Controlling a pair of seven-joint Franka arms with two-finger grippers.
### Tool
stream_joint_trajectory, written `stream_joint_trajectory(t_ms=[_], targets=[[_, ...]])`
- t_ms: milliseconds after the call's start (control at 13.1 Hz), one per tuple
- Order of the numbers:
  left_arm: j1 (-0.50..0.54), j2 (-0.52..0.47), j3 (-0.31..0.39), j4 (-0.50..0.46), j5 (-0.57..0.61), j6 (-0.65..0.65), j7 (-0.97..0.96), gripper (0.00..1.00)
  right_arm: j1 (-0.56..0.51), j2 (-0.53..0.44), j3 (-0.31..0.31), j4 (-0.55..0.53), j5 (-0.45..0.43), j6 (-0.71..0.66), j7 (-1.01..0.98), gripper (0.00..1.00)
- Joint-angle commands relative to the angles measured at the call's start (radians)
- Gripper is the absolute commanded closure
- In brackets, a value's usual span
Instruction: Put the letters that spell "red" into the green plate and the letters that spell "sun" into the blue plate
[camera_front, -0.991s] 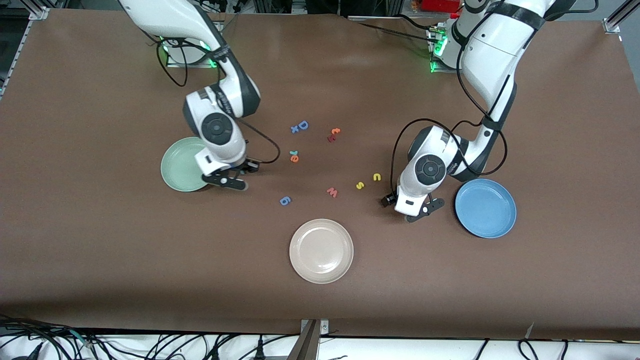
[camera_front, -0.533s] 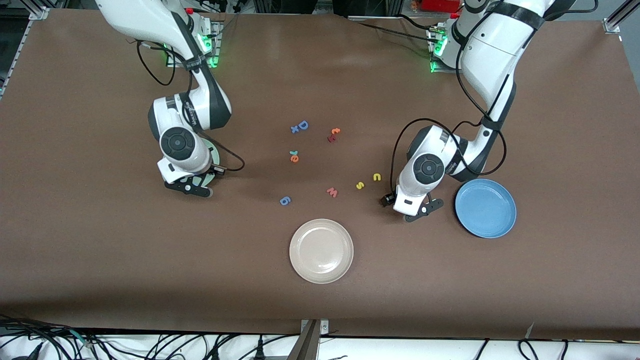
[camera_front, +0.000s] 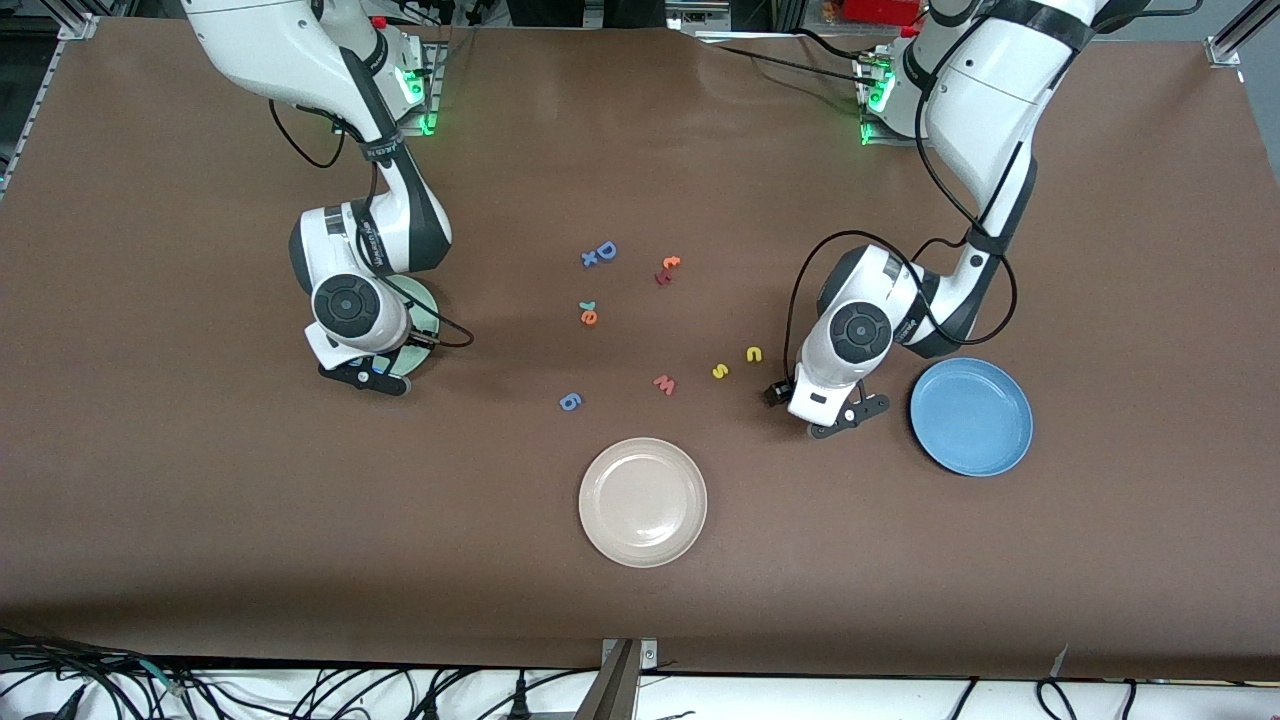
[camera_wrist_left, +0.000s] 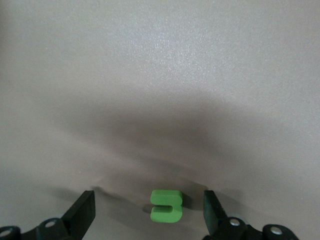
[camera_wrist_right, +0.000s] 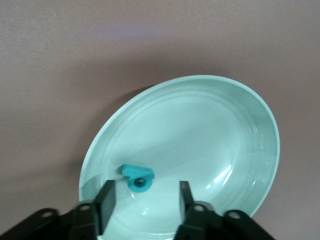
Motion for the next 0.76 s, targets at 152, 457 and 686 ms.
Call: stream_joint_trajectory(t_ms=[152, 457, 686], targets=[[-0.004, -0.024, 0.004, -0.029, 0.015, 0.006, -0.004, 0.14, 0.004, -0.05, 0.075, 0.072, 0.092, -0.075, 0.01, 0.01], [-0.009, -0.021, 0.001, -0.026, 0.014, 0.024, -0.01, 0.3, 0.039, -0.017, 0.152, 0.089, 0.164, 0.041, 0.107, 0.17], [-0.01, -0.016, -0.002, -0.023, 0.012, 0.024, -0.016, 0.44, 0.157, 0.054, 0.16, 0.098, 0.164, 0.167, 0.11, 0.24]])
